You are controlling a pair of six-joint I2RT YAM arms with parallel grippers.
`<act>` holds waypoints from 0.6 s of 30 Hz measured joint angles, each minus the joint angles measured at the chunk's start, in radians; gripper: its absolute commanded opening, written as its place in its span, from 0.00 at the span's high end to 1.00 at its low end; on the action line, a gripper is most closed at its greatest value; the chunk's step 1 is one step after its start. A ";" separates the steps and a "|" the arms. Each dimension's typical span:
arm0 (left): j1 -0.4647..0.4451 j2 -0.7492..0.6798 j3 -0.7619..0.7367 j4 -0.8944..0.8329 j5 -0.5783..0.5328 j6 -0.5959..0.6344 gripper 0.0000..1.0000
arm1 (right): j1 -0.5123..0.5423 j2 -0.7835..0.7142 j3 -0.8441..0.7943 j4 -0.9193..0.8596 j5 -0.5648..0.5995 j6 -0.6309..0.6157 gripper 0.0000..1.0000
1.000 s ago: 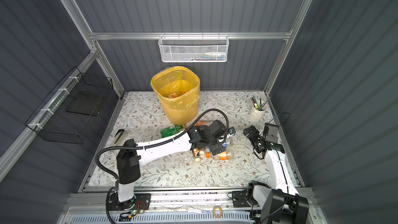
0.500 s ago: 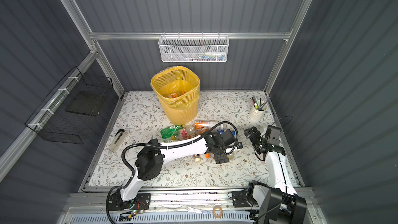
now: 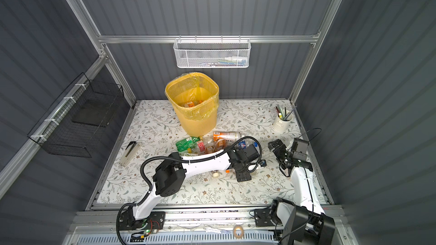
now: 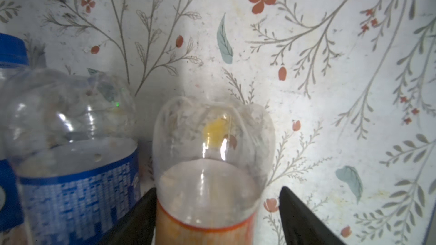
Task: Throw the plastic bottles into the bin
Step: 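Close the left gripper on the clear orange-label bottle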
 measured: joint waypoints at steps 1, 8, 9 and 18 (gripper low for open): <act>0.000 0.004 0.000 0.000 0.000 -0.001 0.22 | 0.000 0.000 -0.002 0.002 0.000 0.000 0.01; -0.004 0.016 0.000 0.000 0.008 -0.018 0.36 | -0.006 0.000 -0.006 0.008 -0.002 0.004 0.01; -0.004 0.016 0.000 0.000 0.009 -0.020 0.38 | -0.007 0.000 -0.006 0.009 -0.002 0.005 0.01; -0.004 -0.059 -0.093 0.095 0.018 -0.074 0.49 | -0.015 0.000 -0.013 0.026 -0.015 0.015 0.01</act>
